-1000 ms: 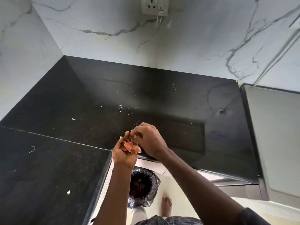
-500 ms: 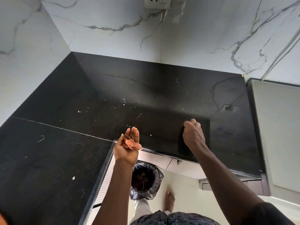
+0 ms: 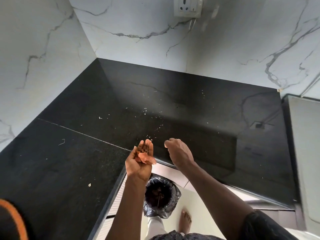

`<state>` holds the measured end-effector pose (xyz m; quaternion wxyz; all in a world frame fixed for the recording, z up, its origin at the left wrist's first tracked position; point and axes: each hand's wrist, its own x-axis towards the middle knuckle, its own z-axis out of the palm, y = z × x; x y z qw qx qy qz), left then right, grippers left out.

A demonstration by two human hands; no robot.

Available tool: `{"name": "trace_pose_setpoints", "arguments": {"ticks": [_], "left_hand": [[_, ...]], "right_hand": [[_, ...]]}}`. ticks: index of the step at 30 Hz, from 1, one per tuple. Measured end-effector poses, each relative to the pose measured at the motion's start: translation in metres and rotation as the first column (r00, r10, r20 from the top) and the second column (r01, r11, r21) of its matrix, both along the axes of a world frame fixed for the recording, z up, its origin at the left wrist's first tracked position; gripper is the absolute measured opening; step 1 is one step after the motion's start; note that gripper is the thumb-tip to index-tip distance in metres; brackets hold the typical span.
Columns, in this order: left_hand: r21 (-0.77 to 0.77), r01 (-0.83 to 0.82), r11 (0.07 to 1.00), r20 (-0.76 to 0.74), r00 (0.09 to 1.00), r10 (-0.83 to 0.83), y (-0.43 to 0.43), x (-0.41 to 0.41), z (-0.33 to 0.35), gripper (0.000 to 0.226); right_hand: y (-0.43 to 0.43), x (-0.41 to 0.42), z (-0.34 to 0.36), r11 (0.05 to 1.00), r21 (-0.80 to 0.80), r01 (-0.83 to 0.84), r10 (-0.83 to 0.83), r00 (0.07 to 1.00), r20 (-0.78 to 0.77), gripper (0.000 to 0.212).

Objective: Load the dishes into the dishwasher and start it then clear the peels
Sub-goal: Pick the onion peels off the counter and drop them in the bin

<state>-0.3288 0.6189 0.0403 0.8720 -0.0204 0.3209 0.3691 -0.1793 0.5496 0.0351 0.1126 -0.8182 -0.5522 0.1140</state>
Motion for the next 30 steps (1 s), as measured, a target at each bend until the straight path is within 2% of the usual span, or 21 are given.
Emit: {"name": "trace_pose_setpoints", "arguments": {"ticks": [5,9,10,12,15,17,20,25,26,30], "left_hand": [[-0.007,-0.033,0.999,-0.006,0.999,0.033,0.001,-0.009,-0.003,0.046],[-0.004,-0.045,0.999,-0.032,0.998,0.045,0.000,-0.012,-0.004,0.047],[-0.002,-0.050,0.999,-0.035,0.998,0.050,0.000,-0.013,-0.005,0.048],[-0.003,-0.050,0.999,-0.040,0.998,0.050,0.000,-0.014,-0.007,0.047],[-0.005,-0.060,0.998,-0.041,0.997,0.059,0.000,-0.017,-0.009,0.043],[-0.006,-0.070,0.998,-0.028,0.997,0.070,-0.002,-0.017,-0.012,0.042],[-0.027,-0.081,0.996,-0.011,0.997,0.081,-0.007,-0.011,-0.016,0.040],[-0.073,-0.042,0.996,-0.087,0.996,0.036,-0.018,-0.004,-0.012,0.041],[-0.067,-0.026,0.997,-0.130,0.991,0.018,-0.020,-0.003,-0.010,0.043],[-0.032,-0.043,0.999,-0.210,0.977,0.036,-0.030,-0.016,-0.012,0.048]], "right_hand": [[0.003,0.001,-0.008,0.999,-0.005,-0.047,0.047,0.997,0.063,0.019],[0.006,0.001,-0.011,0.997,0.017,-0.080,0.079,0.995,0.056,0.018],[0.006,0.004,-0.011,0.996,0.023,-0.084,0.083,0.996,0.016,0.016],[0.004,0.016,-0.007,1.000,0.030,-0.001,0.006,0.985,-0.170,0.014],[-0.005,0.036,0.003,0.963,0.072,0.259,-0.199,0.868,-0.455,0.010],[-0.008,0.038,0.015,0.949,0.111,0.297,-0.196,0.825,-0.530,0.009],[-0.005,0.020,0.036,0.964,0.201,0.175,-0.046,0.853,-0.520,0.012],[-0.001,-0.022,0.049,0.953,0.246,-0.176,0.259,0.895,-0.363,0.005],[-0.002,-0.027,0.048,0.946,0.236,-0.224,0.297,0.891,-0.344,0.002],[-0.001,-0.045,0.042,0.929,0.192,-0.318,0.362,0.888,-0.284,0.015]]}}
